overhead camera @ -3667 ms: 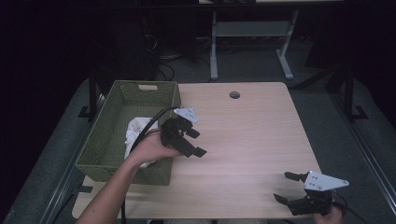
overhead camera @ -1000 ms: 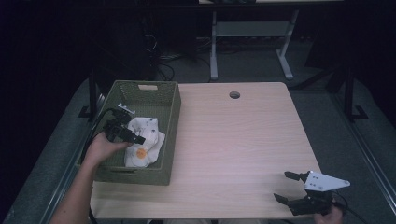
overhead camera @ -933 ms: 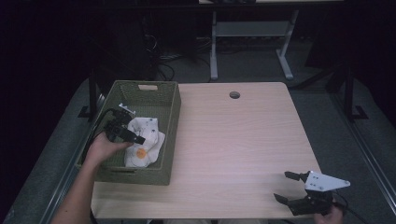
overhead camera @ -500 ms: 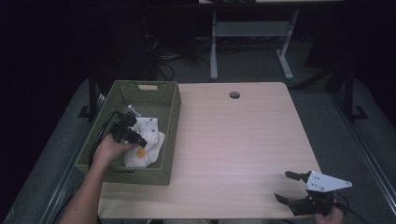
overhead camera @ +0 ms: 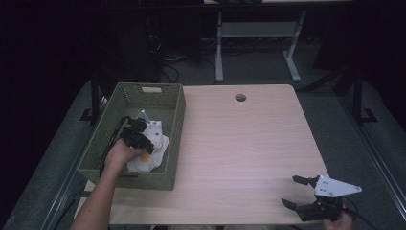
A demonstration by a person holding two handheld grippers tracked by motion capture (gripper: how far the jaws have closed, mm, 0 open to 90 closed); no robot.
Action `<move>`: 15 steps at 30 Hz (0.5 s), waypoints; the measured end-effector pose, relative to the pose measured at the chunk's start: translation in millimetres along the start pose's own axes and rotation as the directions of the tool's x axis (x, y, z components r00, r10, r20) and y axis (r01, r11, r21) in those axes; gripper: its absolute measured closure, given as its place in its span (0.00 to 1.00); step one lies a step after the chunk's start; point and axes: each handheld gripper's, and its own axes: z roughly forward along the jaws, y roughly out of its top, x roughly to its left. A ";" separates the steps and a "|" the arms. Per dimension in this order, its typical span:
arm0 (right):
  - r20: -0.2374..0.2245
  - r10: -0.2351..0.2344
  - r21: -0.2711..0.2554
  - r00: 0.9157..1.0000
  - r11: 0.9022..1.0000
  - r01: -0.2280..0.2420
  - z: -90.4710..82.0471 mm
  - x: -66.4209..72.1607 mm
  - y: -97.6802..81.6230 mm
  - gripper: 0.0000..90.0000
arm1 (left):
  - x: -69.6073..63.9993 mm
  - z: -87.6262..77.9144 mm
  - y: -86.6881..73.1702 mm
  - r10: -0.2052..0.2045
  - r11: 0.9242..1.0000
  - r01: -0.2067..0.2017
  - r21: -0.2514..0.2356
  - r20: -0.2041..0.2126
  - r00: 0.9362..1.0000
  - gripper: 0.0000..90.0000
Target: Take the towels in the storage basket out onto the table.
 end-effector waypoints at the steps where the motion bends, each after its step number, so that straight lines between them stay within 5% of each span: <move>1: 0.000 0.000 0.000 1.000 1.000 0.000 -0.1 0.0 0.0 0.15 | -1.3 1.4 0.2 0.004 1.000 -0.004 -0.002 -0.027 1.000 0.38; 5: 0.000 0.000 -0.002 1.000 1.000 0.000 -0.7 -0.1 0.1 0.15 | -3.9 7.6 0.7 0.034 0.999 -0.032 0.032 -0.050 0.998 0.45; 15: 0.004 0.003 0.000 1.000 1.000 -0.003 -1.0 -0.3 0.4 0.15 | -1.1 5.2 1.2 0.036 0.998 -0.034 0.047 -0.036 0.999 0.69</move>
